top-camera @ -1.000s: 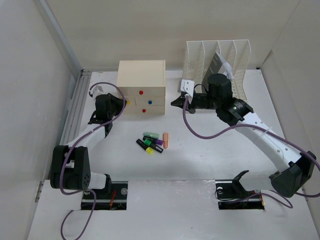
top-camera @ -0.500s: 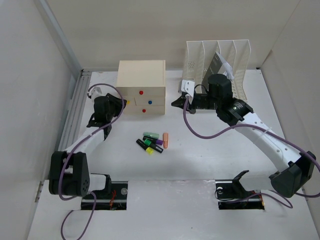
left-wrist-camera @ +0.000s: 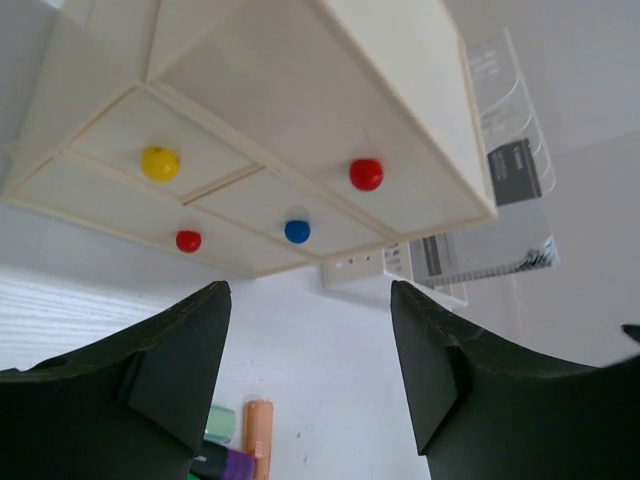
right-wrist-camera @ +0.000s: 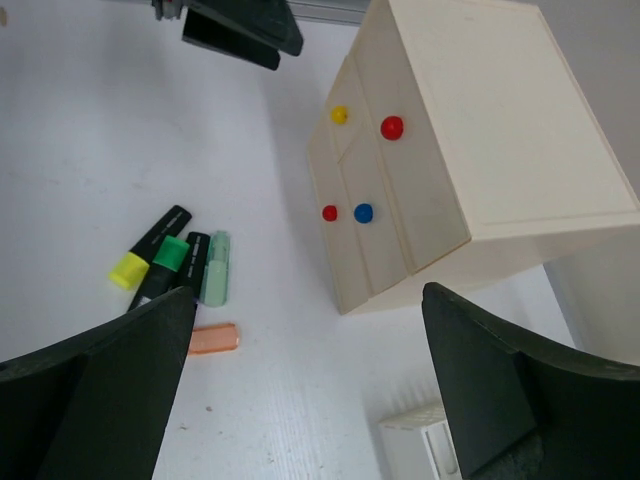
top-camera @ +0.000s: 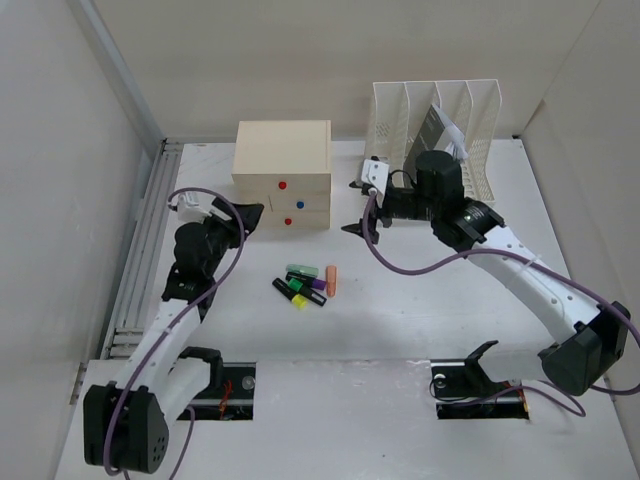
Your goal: Organize the desk
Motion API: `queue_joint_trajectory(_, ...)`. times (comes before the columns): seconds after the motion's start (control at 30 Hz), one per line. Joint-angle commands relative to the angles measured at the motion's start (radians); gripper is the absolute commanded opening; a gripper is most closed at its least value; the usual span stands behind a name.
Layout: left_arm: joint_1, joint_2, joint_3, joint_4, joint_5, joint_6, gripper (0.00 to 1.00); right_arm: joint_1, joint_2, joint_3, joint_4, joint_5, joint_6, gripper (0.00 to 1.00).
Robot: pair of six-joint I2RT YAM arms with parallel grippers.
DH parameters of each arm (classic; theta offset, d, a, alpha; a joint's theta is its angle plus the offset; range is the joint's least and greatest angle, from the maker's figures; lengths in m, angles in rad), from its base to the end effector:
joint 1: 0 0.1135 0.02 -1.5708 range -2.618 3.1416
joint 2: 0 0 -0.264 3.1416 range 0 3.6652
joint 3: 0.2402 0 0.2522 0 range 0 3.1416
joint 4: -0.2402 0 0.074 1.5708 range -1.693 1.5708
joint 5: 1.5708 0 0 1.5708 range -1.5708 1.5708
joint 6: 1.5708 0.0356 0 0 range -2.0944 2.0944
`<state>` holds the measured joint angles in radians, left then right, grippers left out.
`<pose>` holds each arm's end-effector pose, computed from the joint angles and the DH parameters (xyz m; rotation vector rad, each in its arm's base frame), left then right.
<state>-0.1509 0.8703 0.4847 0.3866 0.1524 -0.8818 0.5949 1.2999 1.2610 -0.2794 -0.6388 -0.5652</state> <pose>0.2054 -0.0367 0.2789 -0.4697 1.5789 -0.9208 0.2315 0.1823 0.3862 -1.3608 1.2829 0.6210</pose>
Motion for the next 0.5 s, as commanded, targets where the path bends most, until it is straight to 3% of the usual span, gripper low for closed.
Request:
queue_joint_trajectory(0.0,-0.009,0.074,-0.043,0.11,0.099,0.006,0.62,-0.009,-0.037,0.0,0.072,0.079,0.034,1.0)
queue_joint_trajectory(0.1,-0.036,0.163,-0.055,0.201,0.18,0.061,0.65,-0.02,-0.037,0.0,0.097,0.088,0.06,1.0)
queue_joint_trajectory(0.3,-0.095,0.329,-0.008,0.258,0.18,0.126,0.66,-0.038,-0.027,0.009,0.117,0.149,0.135,1.0)
queue_joint_trajectory(0.43,-0.114,0.4,0.051,0.267,0.161,0.135,0.66,-0.049,-0.027,0.009,0.126,0.149,0.165,0.86)
queue_joint_trajectory(0.47,-0.115,0.429,0.069,0.267,0.161,0.135,0.66,-0.058,-0.027,0.009,0.135,0.14,0.174,0.78)
